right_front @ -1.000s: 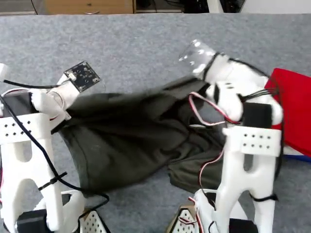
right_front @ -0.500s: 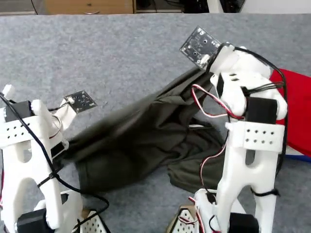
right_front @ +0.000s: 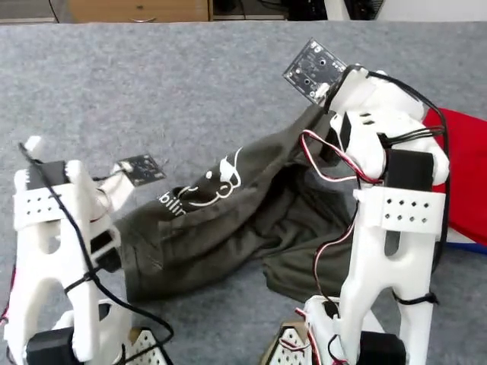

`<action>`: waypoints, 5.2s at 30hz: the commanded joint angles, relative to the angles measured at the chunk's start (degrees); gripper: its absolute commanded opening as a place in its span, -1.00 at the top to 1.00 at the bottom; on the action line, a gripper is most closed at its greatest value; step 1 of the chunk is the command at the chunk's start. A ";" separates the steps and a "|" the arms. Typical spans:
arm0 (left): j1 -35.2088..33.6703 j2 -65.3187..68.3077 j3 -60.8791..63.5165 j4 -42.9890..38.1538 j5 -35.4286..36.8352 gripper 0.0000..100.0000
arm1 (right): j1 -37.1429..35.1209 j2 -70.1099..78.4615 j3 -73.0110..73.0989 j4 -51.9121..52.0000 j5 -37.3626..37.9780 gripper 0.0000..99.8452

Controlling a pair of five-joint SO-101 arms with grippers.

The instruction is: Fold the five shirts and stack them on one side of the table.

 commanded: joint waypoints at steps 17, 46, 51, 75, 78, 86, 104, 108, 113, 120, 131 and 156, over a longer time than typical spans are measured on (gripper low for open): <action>21.10 4.00 -1.93 -21.89 19.69 0.63 | -4.70 -0.04 3.82 -1.14 0.53 1.00; 27.69 37.23 -19.96 -17.85 19.25 0.64 | -4.88 0.04 5.67 -1.23 0.79 1.00; 28.31 38.46 -20.04 -17.49 18.73 0.88 | -4.70 0.04 5.67 -1.23 0.79 1.00; 12.66 19.56 -50.11 4.13 15.74 0.96 | 1.71 -0.40 -13.58 0.79 0.88 1.00; 8.70 17.80 -54.42 4.13 15.74 0.96 | 1.80 -0.40 -19.47 5.36 0.88 1.00; 4.84 13.58 -60.57 4.13 15.74 0.96 | 1.80 -0.40 -29.05 11.43 0.88 1.00; 15.38 15.60 -11.96 -0.97 16.09 0.96 | -7.78 -0.40 -2.15 11.96 0.44 1.00; 19.25 14.64 -9.32 -4.22 20.13 0.96 | -7.78 -0.40 1.54 9.93 0.44 1.00; 24.26 14.20 -8.88 -1.58 20.22 0.96 | -7.60 -0.40 1.80 10.02 0.44 1.00; 25.14 14.55 -6.95 -1.58 20.48 0.78 | -7.60 -0.40 1.80 10.20 0.53 1.00; 24.44 15.16 -12.75 4.92 20.48 0.76 | -7.60 -0.40 1.54 9.85 0.62 1.00; 23.30 14.73 4.75 -14.59 20.48 0.80 | -7.60 -0.40 1.63 9.76 0.70 1.00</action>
